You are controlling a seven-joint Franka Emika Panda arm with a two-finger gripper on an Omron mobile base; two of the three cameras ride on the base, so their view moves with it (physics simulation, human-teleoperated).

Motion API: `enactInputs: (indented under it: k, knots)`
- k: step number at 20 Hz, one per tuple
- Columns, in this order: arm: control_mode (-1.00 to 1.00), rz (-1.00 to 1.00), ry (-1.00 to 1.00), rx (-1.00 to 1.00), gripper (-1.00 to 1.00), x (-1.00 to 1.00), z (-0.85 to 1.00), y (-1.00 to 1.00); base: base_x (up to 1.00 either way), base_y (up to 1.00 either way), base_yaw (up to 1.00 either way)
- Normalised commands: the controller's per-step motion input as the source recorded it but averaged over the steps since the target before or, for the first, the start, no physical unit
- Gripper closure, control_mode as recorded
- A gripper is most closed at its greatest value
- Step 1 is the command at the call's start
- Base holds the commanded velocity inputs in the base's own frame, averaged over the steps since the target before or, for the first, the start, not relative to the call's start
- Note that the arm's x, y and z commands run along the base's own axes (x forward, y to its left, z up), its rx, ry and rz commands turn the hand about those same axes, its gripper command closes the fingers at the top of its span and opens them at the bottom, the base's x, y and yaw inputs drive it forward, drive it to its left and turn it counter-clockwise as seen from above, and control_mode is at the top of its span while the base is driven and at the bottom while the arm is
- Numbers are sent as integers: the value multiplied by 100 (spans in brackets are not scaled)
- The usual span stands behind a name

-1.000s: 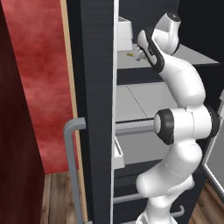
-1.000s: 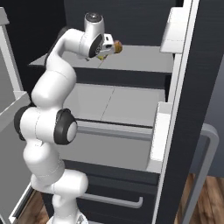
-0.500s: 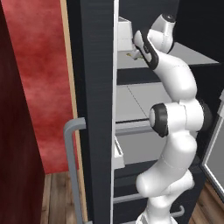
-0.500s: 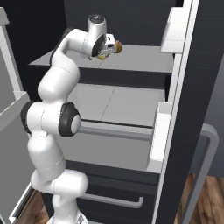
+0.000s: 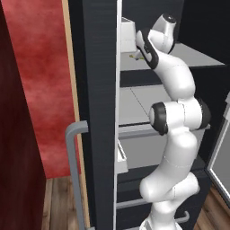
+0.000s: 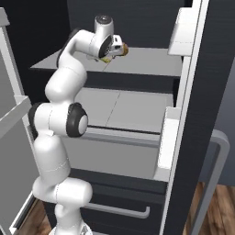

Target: Pick the egg and butter from the fridge and place them by the bowl for mixing.

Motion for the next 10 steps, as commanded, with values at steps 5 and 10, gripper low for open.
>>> enactInputs:
  k: [5,10]
  knots:
    - [-100,0,0,0,-100,17,-7,0,0,0,0]
    - [-100,0,0,0,-100,0,-20,-1,0,0,0]
